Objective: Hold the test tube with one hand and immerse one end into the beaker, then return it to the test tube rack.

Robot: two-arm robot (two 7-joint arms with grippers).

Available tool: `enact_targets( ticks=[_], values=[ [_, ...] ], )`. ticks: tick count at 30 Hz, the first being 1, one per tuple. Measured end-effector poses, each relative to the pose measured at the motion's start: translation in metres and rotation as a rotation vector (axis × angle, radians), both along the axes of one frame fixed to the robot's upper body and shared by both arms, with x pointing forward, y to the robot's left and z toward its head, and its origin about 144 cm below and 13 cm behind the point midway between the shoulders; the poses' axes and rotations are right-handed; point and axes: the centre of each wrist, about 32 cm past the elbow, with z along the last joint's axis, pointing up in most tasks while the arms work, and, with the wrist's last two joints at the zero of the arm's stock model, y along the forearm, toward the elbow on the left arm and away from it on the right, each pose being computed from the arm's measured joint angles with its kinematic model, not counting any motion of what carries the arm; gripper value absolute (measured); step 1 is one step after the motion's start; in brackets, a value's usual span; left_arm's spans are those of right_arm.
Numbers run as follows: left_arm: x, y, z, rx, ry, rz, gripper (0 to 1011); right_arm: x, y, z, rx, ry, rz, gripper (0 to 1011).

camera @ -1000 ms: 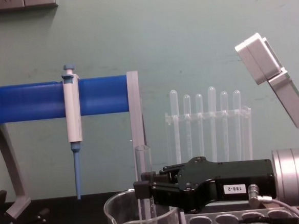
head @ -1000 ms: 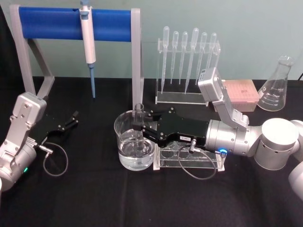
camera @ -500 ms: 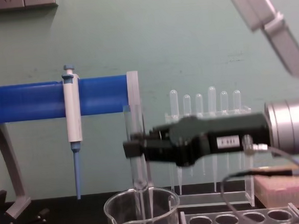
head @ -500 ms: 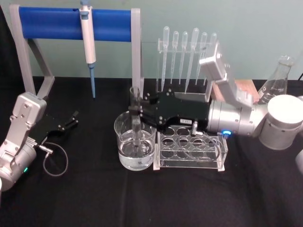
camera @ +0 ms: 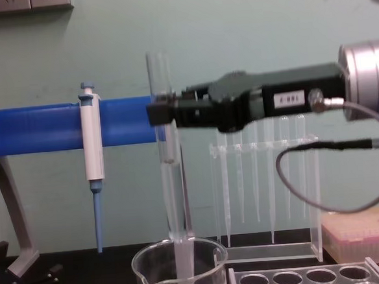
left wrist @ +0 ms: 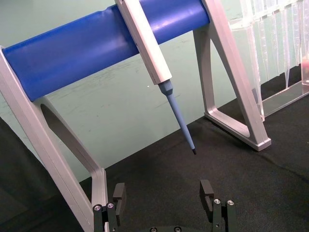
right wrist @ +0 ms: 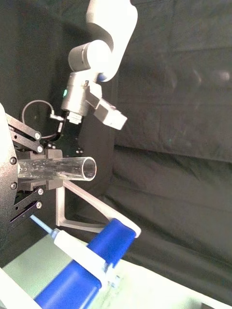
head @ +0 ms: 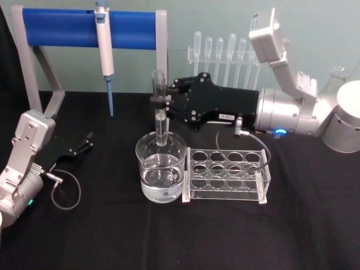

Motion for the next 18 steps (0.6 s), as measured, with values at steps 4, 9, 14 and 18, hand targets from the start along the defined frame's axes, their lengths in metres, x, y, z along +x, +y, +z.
enact_targets(
  ticks=[4,9,14,18],
  values=[
    [0.000,0.000,0.000,0.000,0.000,0.000,1000,-0.004,-0.003,0.008,0.009,-0.010,-0.009,233],
    [0.000,0.000,0.000,0.000,0.000,0.000,1000,-0.017,-0.010,0.016,0.037,-0.003,-0.032,233],
    [0.000,0.000,0.000,0.000,0.000,0.000,1000,-0.031,-0.020,0.016,0.055,0.010,-0.063,233],
    [0.000,0.000,0.000,0.000,0.000,0.000,1000,-0.045,-0.030,0.013,0.061,0.029,-0.099,233]
  ],
)
